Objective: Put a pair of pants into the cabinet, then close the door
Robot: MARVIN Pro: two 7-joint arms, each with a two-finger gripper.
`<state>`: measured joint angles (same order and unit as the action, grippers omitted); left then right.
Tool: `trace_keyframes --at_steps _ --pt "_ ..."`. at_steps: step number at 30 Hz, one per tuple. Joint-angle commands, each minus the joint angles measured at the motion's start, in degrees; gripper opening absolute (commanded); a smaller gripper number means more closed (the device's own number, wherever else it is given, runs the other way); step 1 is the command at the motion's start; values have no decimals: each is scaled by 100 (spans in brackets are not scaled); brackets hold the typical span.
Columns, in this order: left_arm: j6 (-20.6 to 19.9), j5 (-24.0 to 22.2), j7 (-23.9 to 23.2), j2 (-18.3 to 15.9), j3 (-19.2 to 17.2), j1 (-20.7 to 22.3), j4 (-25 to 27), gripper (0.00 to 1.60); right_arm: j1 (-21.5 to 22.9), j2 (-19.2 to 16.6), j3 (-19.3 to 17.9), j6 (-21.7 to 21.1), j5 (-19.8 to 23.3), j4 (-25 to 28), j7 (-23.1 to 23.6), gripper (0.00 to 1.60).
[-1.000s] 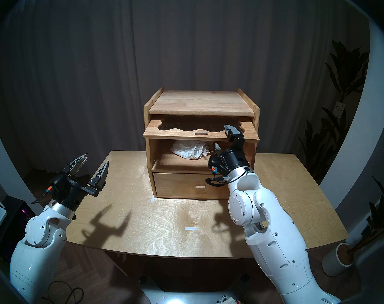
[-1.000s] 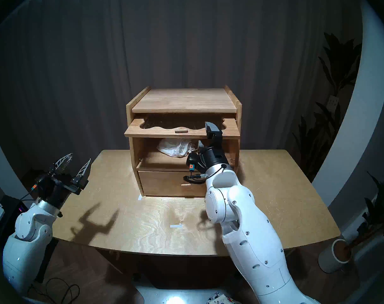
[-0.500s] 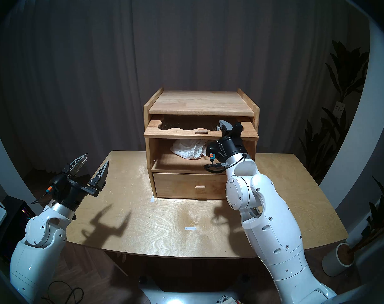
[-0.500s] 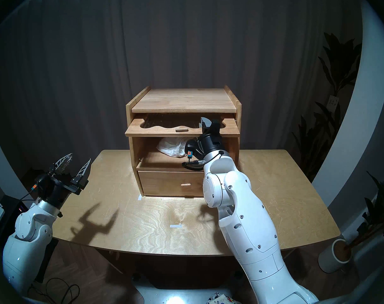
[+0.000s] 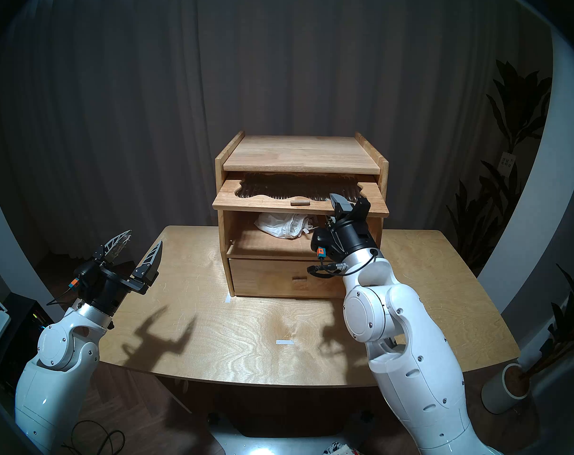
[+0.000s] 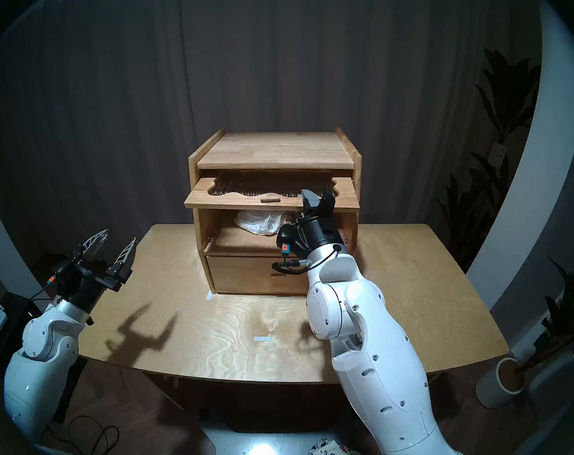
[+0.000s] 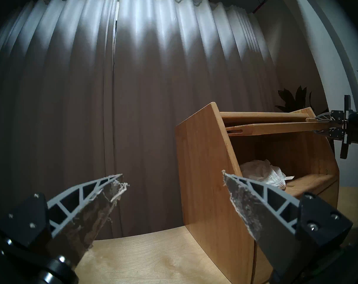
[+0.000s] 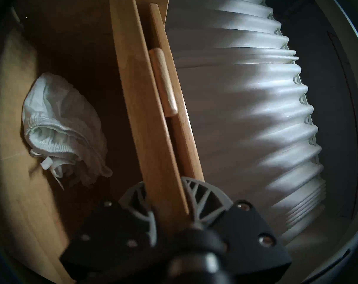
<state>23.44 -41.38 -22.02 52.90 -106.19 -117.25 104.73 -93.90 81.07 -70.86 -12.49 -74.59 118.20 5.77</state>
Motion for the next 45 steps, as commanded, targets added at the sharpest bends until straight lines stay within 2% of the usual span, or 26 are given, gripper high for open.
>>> trace_keyframes --at_steps 1,9,11,15,22,26,32,33,34,45 --pt "48 4 -14 -13 -31 40 73 160 -620 -189 -280 -136 32 452 -302 0" --pt "47 4 -13 -13 -31 40 73 160 -435 -433 -774 3 172 233 -368 0" --pt "50 5 -14 -12 -31 40 73 160 -526 -457 -764 101 288 297 -331 0" --pt "53 5 -15 -12 -32 39 74 160 -607 -453 -637 102 204 280 -391 0" --pt "54 5 -14 -12 -32 39 74 160 -625 -522 -623 100 205 284 -345 0" --pt "52 5 -14 -13 -31 39 73 160 -810 -545 -775 -4 207 315 -486 0" --pt "52 4 -13 -13 -31 39 73 160 -796 -529 -965 16 300 200 -686 0" --pt "52 5 -13 -13 -31 39 73 160 -762 -542 -966 1 266 187 -655 38" --pt "52 5 -13 -13 -31 39 73 160 -738 -539 -979 20 308 178 -649 160" --pt "52 4 -13 -14 -30 39 73 160 -371 -582 -925 121 349 49 -646 160"
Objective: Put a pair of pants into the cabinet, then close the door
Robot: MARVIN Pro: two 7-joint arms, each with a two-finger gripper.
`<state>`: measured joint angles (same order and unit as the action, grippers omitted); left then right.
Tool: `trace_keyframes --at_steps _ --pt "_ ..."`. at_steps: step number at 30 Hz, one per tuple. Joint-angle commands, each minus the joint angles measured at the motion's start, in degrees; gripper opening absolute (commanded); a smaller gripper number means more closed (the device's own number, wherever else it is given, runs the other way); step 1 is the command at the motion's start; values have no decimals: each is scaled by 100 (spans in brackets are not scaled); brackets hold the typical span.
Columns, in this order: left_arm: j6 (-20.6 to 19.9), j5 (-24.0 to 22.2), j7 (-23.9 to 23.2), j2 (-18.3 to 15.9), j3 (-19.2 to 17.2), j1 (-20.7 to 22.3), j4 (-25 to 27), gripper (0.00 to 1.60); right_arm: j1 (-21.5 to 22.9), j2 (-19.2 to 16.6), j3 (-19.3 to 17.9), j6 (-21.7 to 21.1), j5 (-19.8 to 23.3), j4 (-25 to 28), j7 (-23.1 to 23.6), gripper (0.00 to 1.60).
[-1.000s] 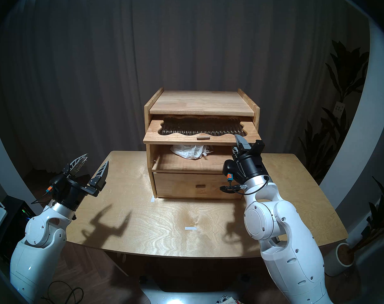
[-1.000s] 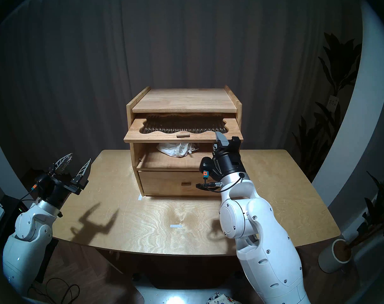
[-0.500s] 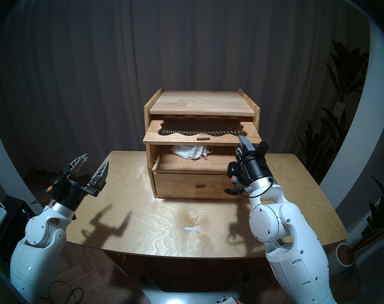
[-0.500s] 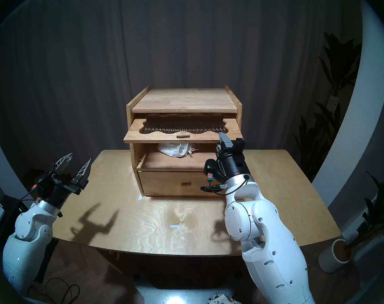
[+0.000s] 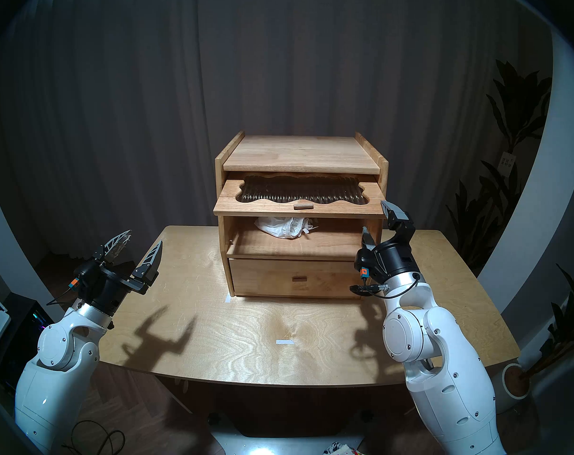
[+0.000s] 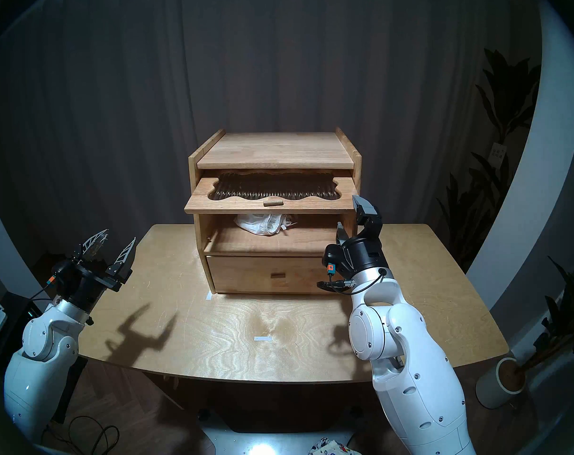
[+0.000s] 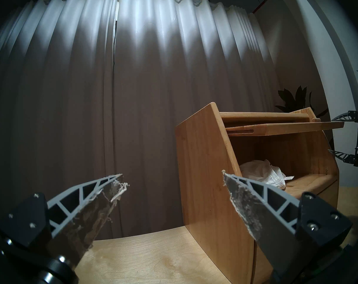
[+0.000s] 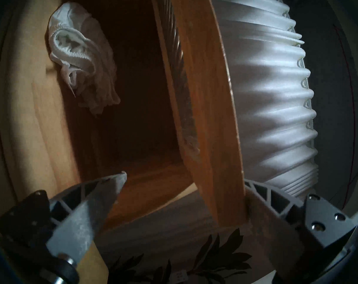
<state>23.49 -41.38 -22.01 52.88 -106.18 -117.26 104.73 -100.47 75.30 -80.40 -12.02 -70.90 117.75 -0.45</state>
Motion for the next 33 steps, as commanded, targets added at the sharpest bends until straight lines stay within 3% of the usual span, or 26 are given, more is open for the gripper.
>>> trace_keyframes --at_steps 1,9,19,24,25,26,27,29,33 --pt "47 4 -14 -12 -31 40 73 160 323 -9 49 93 -12 94 -11 160" --pt "45 3 -13 -13 -30 40 72 160 556 52 415 149 -50 285 131 160" --pt "48 4 -13 -13 -31 40 73 160 585 387 1061 75 -135 135 152 160" --pt "51 4 -14 -13 -31 39 73 160 571 409 1086 -13 -190 59 115 158" --pt "51 4 -13 -13 -31 39 73 160 597 408 1058 -39 -214 27 86 146" --pt "51 4 -13 -13 -31 39 73 160 619 398 1030 -33 -192 15 91 80" --pt "50 4 -13 -13 -31 39 73 160 650 398 1002 -35 -184 -10 68 68" --pt "50 4 -13 -13 -31 39 73 160 688 385 980 -42 -183 -30 80 3" --pt "52 4 -13 -13 -31 39 73 160 653 365 987 -8 -148 18 118 0"
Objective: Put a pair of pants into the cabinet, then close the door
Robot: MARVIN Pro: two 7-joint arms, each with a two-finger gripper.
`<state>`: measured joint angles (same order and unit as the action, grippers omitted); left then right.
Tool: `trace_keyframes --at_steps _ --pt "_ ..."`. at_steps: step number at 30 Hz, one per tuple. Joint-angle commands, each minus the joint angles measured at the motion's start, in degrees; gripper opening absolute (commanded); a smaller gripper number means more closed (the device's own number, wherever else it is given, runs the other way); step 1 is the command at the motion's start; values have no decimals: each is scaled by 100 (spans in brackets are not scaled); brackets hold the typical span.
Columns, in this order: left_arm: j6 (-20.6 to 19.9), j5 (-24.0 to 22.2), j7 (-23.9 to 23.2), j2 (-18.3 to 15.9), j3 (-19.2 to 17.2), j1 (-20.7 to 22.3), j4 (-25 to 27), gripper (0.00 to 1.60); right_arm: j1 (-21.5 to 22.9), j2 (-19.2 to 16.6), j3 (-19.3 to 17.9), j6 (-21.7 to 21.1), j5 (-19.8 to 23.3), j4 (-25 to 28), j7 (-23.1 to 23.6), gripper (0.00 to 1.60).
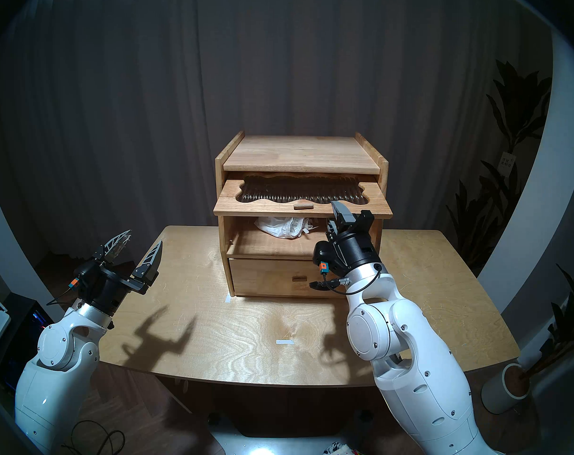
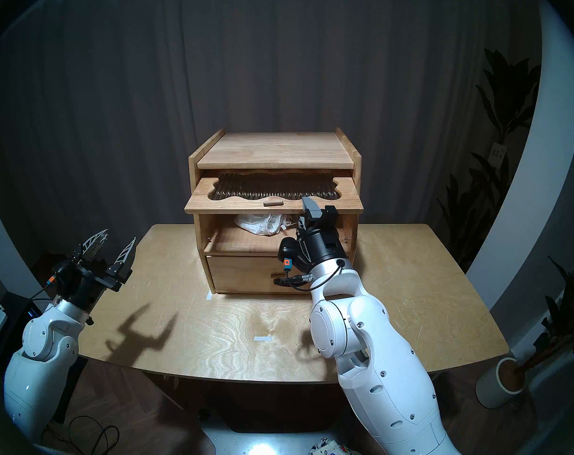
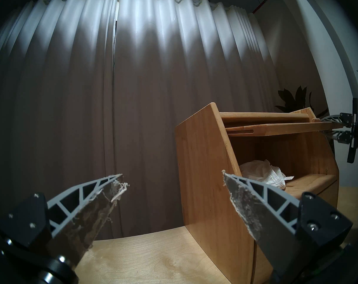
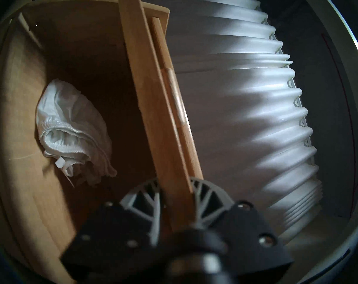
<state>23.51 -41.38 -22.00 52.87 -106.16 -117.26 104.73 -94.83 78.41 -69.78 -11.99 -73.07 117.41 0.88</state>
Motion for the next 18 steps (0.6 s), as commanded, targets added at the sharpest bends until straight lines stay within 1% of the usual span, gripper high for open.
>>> trace_keyframes --at_steps 1,4,9,13,18 --pt "50 4 -14 -12 -33 40 73 160 54 50 -59 -12 71 83 -4 0" --pt "50 4 -14 -12 -32 39 73 160 -124 22 6 -58 39 231 72 0" --pt "49 4 -14 -12 -32 40 73 160 -439 -81 18 -119 -20 431 40 0" --pt "49 4 -13 -13 -32 40 73 160 -651 -166 -62 -173 -29 551 -36 0" --pt "48 3 -13 -13 -32 40 73 160 -935 -311 -201 -112 104 726 -60 0"
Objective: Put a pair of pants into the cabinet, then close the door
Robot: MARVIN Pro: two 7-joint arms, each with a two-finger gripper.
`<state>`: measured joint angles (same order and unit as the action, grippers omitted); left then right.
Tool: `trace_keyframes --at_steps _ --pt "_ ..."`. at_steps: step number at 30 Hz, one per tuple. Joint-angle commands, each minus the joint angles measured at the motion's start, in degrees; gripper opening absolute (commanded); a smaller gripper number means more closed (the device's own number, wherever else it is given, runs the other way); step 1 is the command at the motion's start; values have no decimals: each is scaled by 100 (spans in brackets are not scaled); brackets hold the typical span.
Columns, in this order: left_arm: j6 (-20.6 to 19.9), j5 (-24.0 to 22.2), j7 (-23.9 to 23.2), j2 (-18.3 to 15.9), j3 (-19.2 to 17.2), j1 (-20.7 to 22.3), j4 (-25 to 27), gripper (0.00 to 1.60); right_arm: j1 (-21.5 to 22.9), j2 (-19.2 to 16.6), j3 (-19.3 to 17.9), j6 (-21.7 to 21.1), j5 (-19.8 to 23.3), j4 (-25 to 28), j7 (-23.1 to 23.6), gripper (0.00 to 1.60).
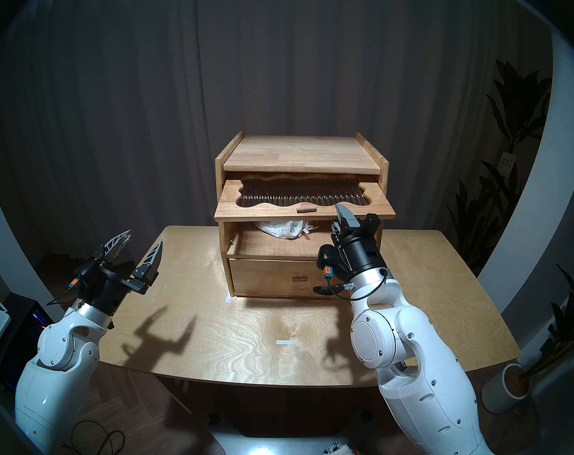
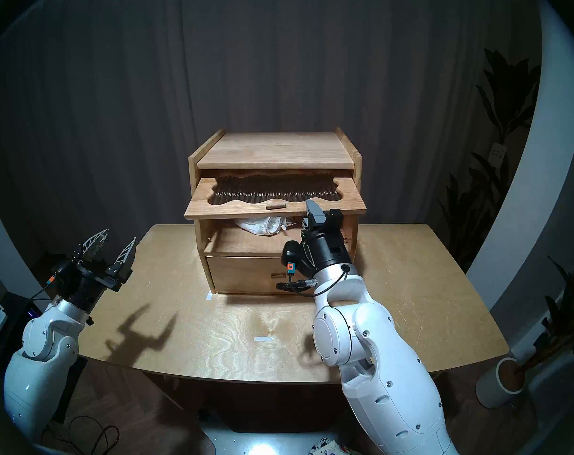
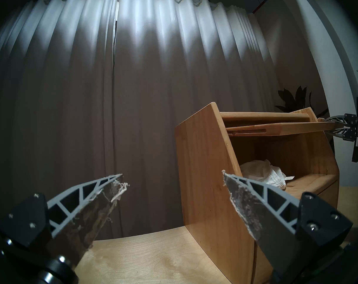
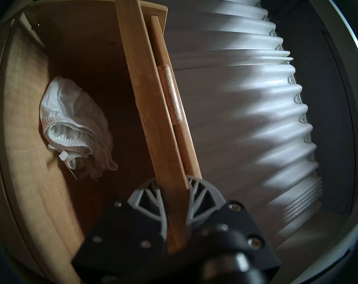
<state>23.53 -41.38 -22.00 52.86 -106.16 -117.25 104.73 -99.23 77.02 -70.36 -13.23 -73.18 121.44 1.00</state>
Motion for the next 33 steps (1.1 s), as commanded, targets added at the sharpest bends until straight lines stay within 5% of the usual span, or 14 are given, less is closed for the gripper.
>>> trace_keyframes --at_steps 1,5,12,13,14,15,17,28,30,31,33 --pt "47 3 -13 -12 -32 39 73 160 -538 -187 -151 42 146 340 -98 0" --pt "48 4 -13 -12 -32 38 73 160 -605 -214 -142 14 102 326 -199 0" --pt "48 3 -13 -13 -32 38 73 160 -98 -213 -266 123 154 14 -276 0" --pt "48 3 -13 -13 -32 38 73 160 -28 -210 -278 147 166 -31 -272 56" --pt "47 3 -13 -13 -32 38 73 160 44 -203 -294 168 179 -73 -274 89" --pt "47 3 -13 -13 -31 38 73 160 95 -200 -307 179 186 -103 -264 150" --pt "47 3 -12 -13 -31 39 73 160 189 -195 -334 200 209 -166 -263 160" --pt "45 2 -12 -14 -31 39 72 160 658 -145 -316 323 263 -506 -278 142" --pt "45 2 -11 -14 -30 39 72 160 717 -127 -273 327 244 -516 -266 114" --pt "46 2 -12 -14 -31 39 72 160 749 -120 -250 328 236 -519 -256 77" --pt "48 3 -12 -14 -31 38 73 160 779 -121 -227 320 228 -523 -254 65"
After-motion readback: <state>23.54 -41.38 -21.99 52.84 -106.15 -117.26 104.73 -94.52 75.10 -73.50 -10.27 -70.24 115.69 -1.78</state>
